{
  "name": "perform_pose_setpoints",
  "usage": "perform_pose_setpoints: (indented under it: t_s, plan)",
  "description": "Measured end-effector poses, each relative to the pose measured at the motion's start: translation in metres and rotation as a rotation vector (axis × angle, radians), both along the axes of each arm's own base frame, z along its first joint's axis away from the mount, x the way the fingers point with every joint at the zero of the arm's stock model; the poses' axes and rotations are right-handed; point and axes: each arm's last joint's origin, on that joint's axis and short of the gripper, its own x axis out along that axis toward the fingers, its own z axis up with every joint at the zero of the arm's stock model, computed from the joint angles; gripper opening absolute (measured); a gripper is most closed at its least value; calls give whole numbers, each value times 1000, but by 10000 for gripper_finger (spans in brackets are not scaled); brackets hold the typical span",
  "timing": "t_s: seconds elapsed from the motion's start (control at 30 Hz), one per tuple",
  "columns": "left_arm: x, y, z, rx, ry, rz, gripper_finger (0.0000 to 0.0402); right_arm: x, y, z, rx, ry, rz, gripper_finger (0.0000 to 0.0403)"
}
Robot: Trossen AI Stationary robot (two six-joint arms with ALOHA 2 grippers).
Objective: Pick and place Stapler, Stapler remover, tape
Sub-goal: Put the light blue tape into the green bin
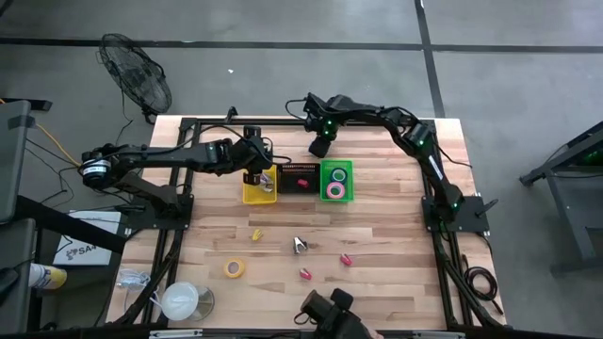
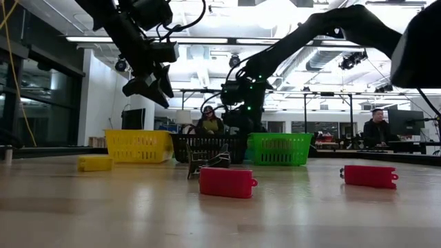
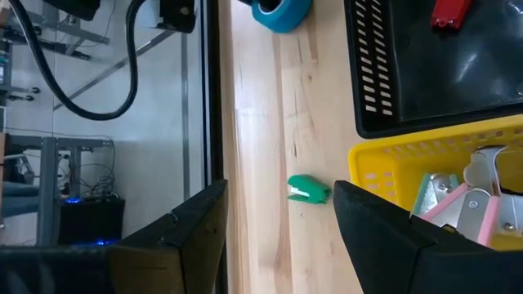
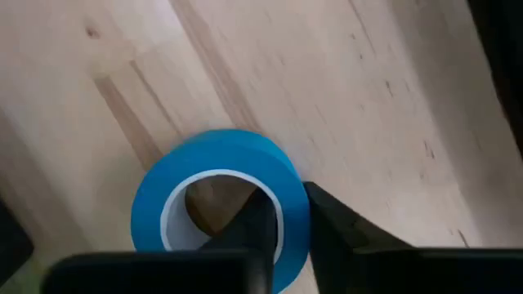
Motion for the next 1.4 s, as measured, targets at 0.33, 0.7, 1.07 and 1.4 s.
perform_pose_setpoints:
  t_s: [0.33,0.7,1.07,1.4]
  plan:
    - [0,0,0,-1,1,-1,218,-16,11,31,-48,124,67,30]
    - [-2,-1,-2,-8,25,0,218,-25,57,96,-94,161,137,30]
    - [-2,0,-2,-8,25,0,218,-20,97,62,-136,331,195,30]
    - [-1,0,-1,-3,23,-3,218,-12,116,57,-212,358,184,30]
